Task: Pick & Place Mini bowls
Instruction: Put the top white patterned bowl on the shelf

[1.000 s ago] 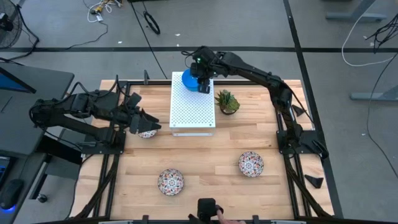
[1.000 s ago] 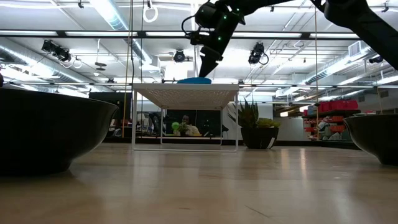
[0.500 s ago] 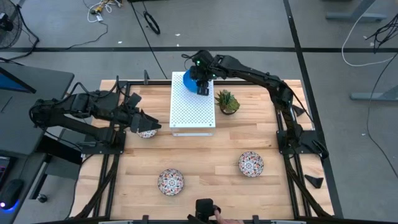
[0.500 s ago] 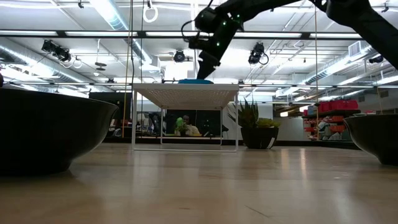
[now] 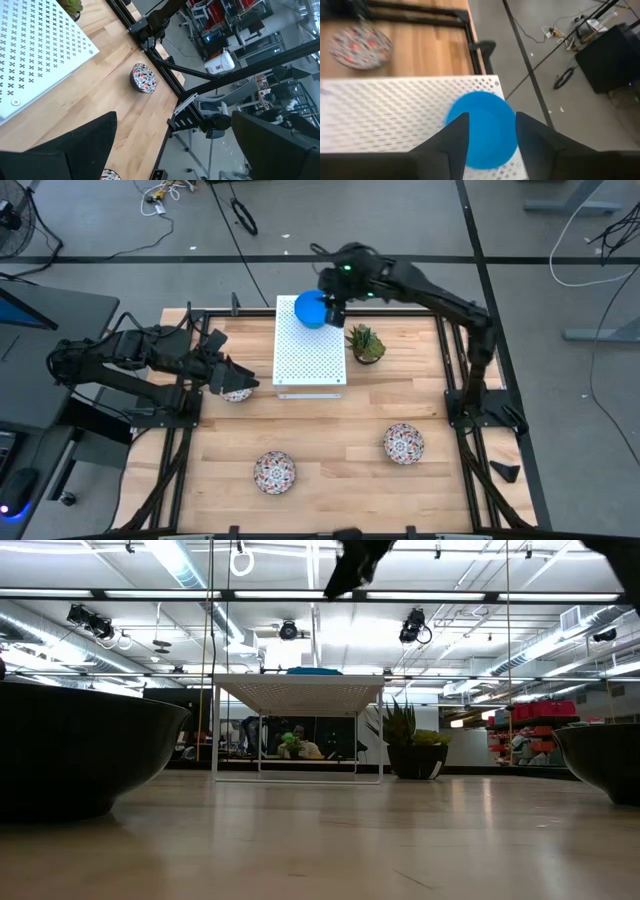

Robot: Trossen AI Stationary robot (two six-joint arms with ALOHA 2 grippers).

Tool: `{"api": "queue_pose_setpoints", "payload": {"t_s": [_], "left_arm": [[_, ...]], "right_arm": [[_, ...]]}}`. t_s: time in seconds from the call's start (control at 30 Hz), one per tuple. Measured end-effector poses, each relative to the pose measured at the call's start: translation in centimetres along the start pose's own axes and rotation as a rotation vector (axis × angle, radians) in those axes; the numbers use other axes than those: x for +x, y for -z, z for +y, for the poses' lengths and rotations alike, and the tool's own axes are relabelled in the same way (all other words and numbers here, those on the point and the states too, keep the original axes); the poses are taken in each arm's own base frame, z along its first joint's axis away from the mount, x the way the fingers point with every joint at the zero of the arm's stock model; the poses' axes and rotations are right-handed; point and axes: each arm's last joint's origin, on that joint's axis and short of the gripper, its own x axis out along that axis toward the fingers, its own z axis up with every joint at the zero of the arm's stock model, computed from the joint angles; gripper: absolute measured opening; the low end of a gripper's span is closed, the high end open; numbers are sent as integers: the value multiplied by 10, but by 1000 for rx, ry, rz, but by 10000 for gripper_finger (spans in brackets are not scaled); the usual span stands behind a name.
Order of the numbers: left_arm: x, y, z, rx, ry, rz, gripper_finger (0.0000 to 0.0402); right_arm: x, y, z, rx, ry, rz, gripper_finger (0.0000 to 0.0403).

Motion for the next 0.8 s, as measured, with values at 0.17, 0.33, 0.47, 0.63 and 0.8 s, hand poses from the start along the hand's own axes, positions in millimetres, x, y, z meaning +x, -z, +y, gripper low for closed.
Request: {"api": "queue_pose_setpoints", "payload": {"t_s": [0.17,0.33,0.47,0.63,0.8], "left_arm": [[0,0,0,30,0,1,398],[0,1,2,39,-21,15,398],[0,4,6,41,-62,42,398],[-1,8,13,42,-128,84,398],[-3,14,24,48,-261,128,398]], "right_arm": [[-58,-5,16,74,-38,-44,162],[-99,0,33,186,-94,-18,162],[-117,9,49,274,-175,83,162],[-125,20,70,360,-280,242,162],[-127,22,89,395,-321,311,162]]}}
